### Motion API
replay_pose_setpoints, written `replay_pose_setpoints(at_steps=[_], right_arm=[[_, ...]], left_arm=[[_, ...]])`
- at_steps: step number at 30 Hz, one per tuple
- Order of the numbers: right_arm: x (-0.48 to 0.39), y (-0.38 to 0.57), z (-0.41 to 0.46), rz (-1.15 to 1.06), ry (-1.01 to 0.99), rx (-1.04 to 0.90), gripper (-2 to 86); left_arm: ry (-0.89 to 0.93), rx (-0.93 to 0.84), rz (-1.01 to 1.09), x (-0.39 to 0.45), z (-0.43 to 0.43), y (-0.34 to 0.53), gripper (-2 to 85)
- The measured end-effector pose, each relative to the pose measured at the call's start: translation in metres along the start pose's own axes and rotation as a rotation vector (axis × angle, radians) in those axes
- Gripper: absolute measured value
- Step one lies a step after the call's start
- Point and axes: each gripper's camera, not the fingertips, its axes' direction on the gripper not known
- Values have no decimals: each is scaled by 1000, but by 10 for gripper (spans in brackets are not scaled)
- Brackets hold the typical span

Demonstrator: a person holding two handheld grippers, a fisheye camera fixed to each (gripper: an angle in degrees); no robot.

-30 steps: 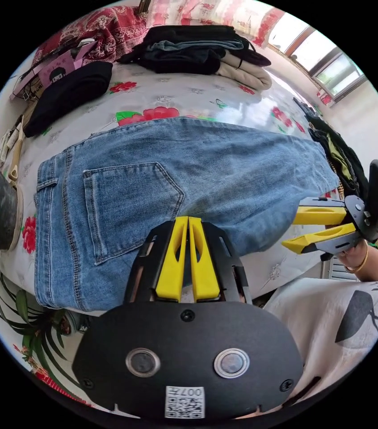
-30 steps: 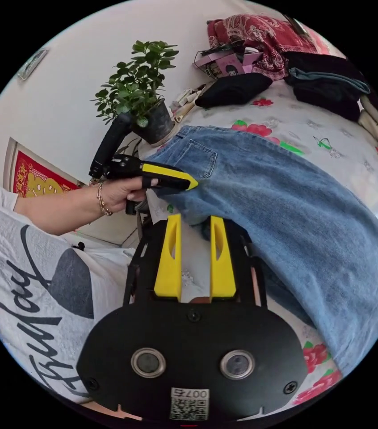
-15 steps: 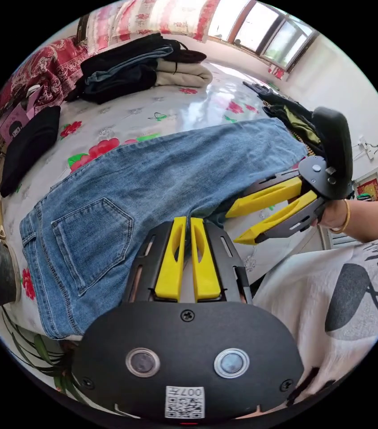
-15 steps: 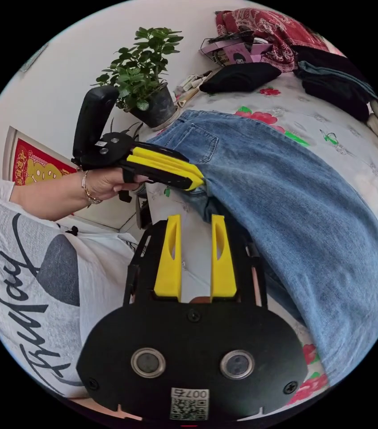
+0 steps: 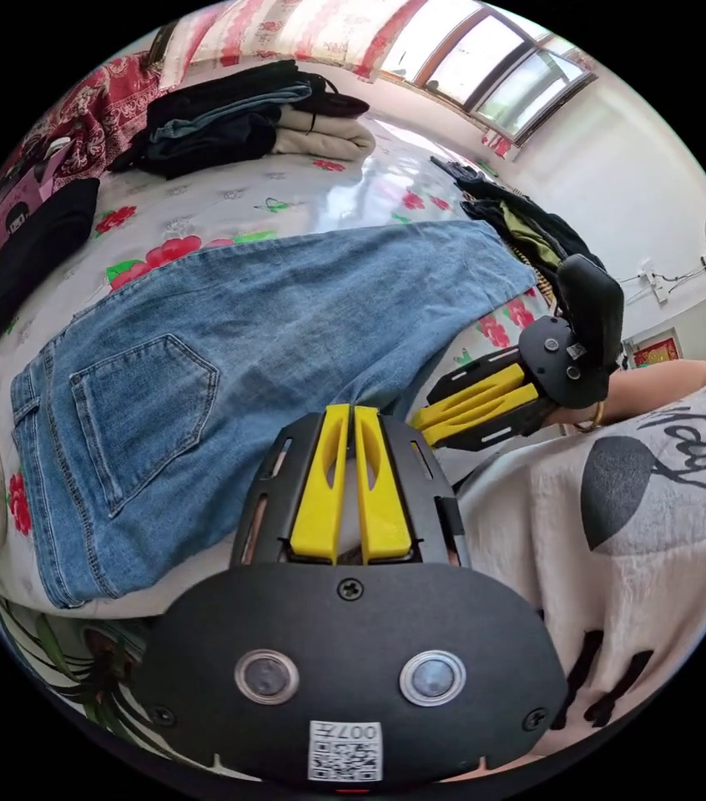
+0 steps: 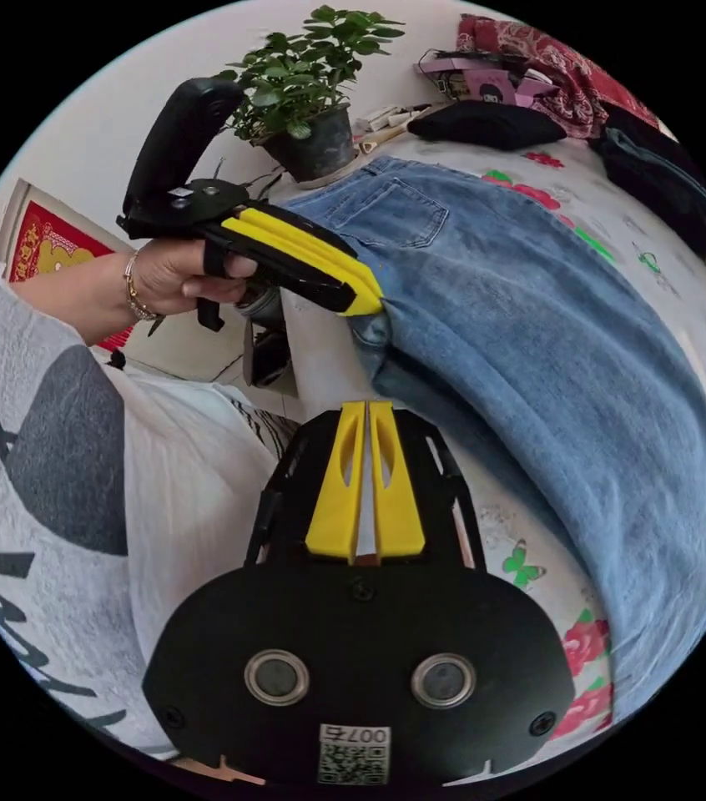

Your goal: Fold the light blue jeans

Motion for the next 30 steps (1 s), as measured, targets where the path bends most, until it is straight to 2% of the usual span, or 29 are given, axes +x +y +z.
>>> replay_pose_setpoints(at_steps=[2,3,6,8,9,11,14,16,20,23,25,30], right_arm=[[26,29,-29,120,-90,34,18],[34,39,-40,157,-85,64,22],[86,111,-109,449,-14,271,43],[136,197,-169,783,38,488,61],[147,222,-183,871,53,553,65],[180,318,-230,1183,106,785,79],[205,400,-268,1393,174,961,91],[219,431,-280,1449,172,1040,95],[244,464,-277,1460,98,1214,96],[250,478,-266,1436,-13,1449,85],[256,481,-261,1440,-92,1534,73],[262,457,-283,1440,-233,1519,24]], left_arm=[[-48,32,-59,-4,-10,8,24],[-117,46,-122,-11,-18,12,33],[-290,89,-272,-31,-36,22,44],[-375,56,-335,-44,-37,22,51],[-439,15,-365,-50,-32,21,57],[-531,-116,-379,-59,-15,17,55],[-553,-131,-389,-65,-5,6,46],[-555,-199,-426,-67,-1,-15,37],[-528,-147,-505,-66,-13,-18,26],[-439,5,-699,-64,-43,-1,18],[-320,145,-855,-63,-61,20,45],[-172,348,-1165,-70,-74,67,93]])
